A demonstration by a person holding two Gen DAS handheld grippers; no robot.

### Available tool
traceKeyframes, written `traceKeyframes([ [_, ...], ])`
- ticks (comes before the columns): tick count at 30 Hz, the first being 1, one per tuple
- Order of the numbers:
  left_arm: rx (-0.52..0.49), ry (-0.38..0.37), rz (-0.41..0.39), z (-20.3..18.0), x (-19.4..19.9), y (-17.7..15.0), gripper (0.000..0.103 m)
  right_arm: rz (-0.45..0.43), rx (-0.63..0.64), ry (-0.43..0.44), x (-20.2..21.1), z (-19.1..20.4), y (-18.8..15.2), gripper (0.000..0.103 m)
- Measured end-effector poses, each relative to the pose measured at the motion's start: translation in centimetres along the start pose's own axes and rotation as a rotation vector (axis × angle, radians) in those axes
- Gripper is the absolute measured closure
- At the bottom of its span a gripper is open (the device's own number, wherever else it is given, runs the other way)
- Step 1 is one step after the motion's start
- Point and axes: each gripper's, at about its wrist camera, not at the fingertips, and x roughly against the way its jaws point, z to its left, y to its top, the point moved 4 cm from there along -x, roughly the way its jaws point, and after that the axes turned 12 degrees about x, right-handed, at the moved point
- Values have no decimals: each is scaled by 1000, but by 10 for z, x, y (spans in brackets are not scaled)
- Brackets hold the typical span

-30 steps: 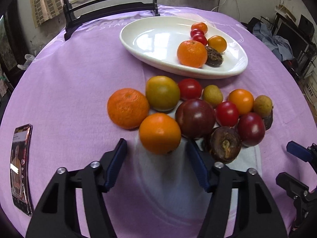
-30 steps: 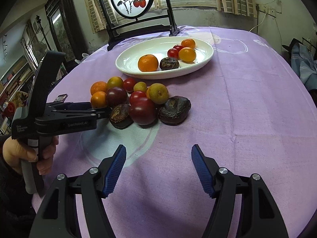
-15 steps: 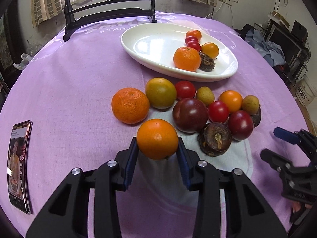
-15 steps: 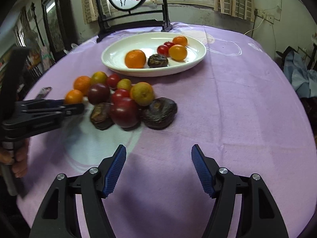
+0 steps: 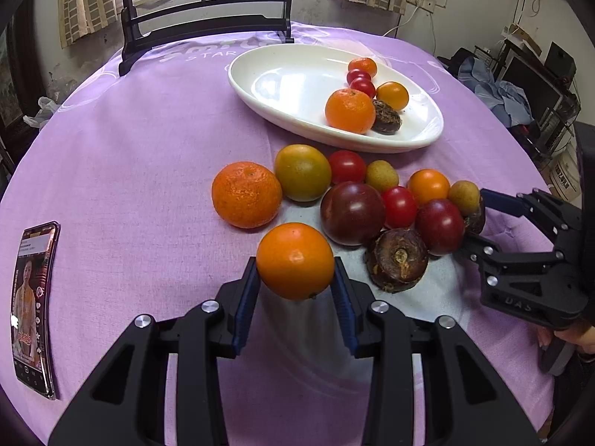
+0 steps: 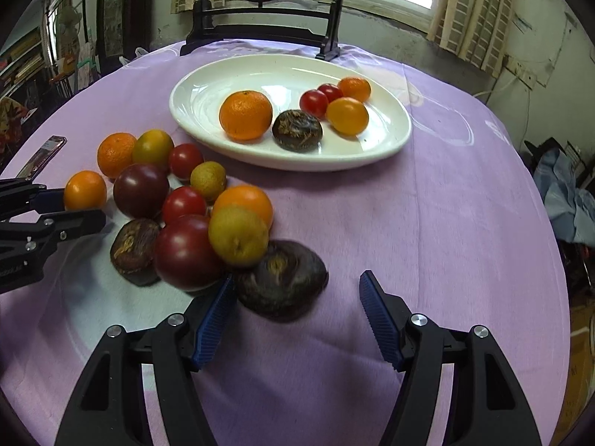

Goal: Organize fruits
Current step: 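Grasp an orange with the left tool while the right tool grasps a dark brown fruit, then place the orange on the white plate with the left tool while the right tool places the dark fruit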

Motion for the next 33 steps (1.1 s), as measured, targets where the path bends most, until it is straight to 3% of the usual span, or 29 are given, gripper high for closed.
traceKeyframes([
  [1, 0, 1, 1, 0, 0, 0, 65, -9, 4, 19, 0, 0, 1, 37],
  [2, 0, 3, 2, 1, 0, 0, 65, -13, -5, 70, 0, 2, 2, 55],
  [9, -9, 13, -3, 5, 8, -2, 65, -26, -57, 40, 21, -6, -4, 56],
  [19, -67, -13, -38, -11, 31, 17, 65, -149, -96, 37, 69, -28, 1, 56],
  [24, -84, -18, -47, -24, 28, 48, 65, -194, -90, 58, 72, -32, 23, 56],
  [33, -42, 46, -90, -36, -1, 119, 65, -216, -75, 54, 43, -40, 72, 56],
])
